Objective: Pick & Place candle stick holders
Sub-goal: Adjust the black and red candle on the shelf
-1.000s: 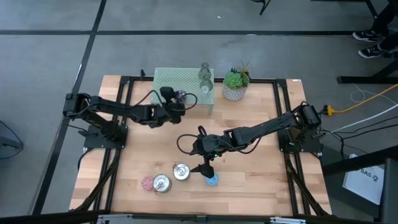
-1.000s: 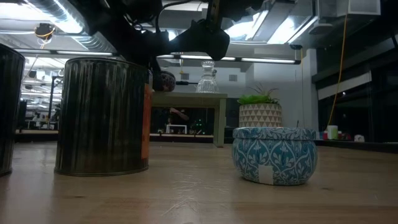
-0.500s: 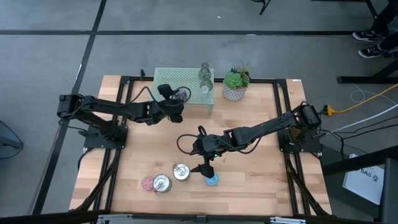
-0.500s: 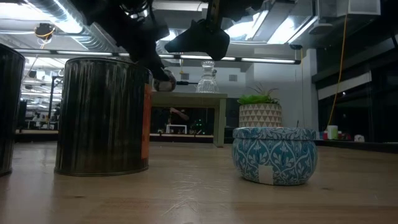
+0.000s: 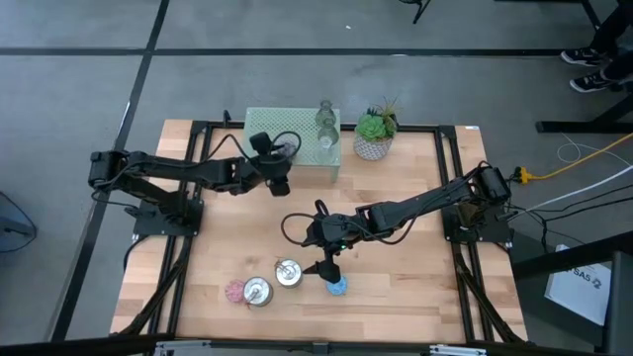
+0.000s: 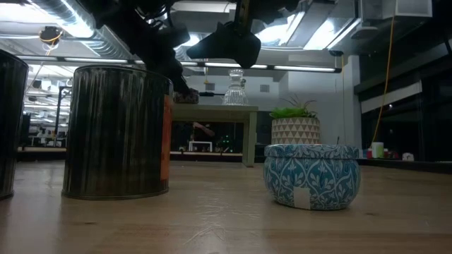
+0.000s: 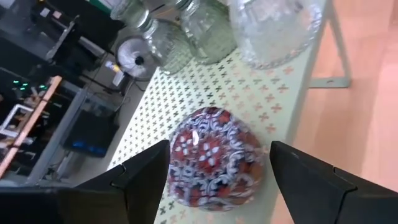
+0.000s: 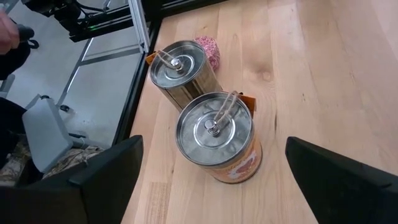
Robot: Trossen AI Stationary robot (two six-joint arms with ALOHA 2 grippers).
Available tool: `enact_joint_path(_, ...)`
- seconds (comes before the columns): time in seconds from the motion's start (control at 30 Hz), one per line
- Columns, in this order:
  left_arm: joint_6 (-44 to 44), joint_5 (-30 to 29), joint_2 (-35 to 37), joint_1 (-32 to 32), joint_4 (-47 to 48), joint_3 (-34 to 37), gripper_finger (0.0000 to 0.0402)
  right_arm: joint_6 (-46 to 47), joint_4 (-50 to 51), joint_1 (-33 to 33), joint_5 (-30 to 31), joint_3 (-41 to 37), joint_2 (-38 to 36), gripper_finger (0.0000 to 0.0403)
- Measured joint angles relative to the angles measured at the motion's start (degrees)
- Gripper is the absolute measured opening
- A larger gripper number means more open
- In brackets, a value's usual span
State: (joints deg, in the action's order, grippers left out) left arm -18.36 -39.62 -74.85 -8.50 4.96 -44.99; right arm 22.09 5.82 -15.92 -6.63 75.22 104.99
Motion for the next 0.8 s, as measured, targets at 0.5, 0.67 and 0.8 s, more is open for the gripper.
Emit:
enact_joint_path(0.5, 2.3, 0.6, 6.5, 1.9, 1.6, 0.0, 0.0269, -0.3, 0.4, 0.0, 0.0, 0.0, 0.0, 0.0392)
enact_joint_path(0.67, 8.0, 0.7, 11.2, 4.6, 8.0, 0.1, 0.0269, -0.4, 0.9, 0.0, 0.0, 0.0, 0.0, 0.0392)
enact_joint_path(0.8, 12.6, 0.7, 13.9, 6.6, 9.3, 2.7, 0.0269, -0.4, 1.2, 0.0, 0.0, 0.0, 0.0, 0.0392)
